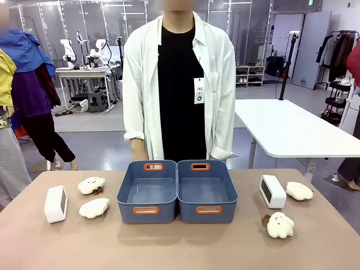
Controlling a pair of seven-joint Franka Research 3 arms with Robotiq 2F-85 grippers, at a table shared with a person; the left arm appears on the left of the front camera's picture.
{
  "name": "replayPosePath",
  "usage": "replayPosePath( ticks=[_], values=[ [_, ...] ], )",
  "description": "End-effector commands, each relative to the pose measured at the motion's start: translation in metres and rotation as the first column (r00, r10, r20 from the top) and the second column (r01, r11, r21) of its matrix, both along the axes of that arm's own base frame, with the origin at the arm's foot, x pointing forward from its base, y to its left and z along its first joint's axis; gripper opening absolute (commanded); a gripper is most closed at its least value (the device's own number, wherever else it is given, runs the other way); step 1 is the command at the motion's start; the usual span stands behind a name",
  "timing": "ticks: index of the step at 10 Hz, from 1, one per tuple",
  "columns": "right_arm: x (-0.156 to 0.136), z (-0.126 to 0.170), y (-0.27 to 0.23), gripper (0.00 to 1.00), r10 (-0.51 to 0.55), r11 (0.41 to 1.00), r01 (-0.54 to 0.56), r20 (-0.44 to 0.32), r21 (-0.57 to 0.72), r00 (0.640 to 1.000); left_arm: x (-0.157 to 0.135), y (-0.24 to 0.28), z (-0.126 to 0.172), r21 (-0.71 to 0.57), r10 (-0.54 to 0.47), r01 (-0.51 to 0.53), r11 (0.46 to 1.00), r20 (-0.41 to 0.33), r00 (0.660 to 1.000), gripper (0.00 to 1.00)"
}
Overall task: Sort the digital clocks into the basket.
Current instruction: Pick up the Digital clock from the table and place it into the empty Plastic storage basket.
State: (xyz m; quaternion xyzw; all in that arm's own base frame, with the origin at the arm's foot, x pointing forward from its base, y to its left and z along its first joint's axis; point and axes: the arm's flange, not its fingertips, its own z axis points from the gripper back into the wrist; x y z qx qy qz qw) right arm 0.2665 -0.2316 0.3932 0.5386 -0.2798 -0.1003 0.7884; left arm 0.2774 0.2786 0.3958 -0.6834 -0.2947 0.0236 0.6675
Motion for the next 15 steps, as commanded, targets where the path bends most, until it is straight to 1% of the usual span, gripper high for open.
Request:
replayPosePath(
  ticks=[1,2,15],
  values=[
    [0.019,0.001,0.02,1.0,-0.023,0.999,0.026,0.065,-0.041,0.998,0.012,-0.025,-0.003,-0.008,-0.081,0.081,0.997,0.0,0.997,1.0],
    [0.0,0.0,0.0,1.0,0.0,1.0,0.0,0.0,0.0,1.0,0.012,-0.025,-0.003,-0.008,-0.081,0.081,0.997,0.0,0.997,1.0],
    [0.0,0.0,0.0,1.0,0.0,1.0,0.0,0.0,0.0,1.0,0.012,-0.025,-0.003,-0.008,-0.081,0.081,0.997,0.0,0.997,1.0]
  ],
)
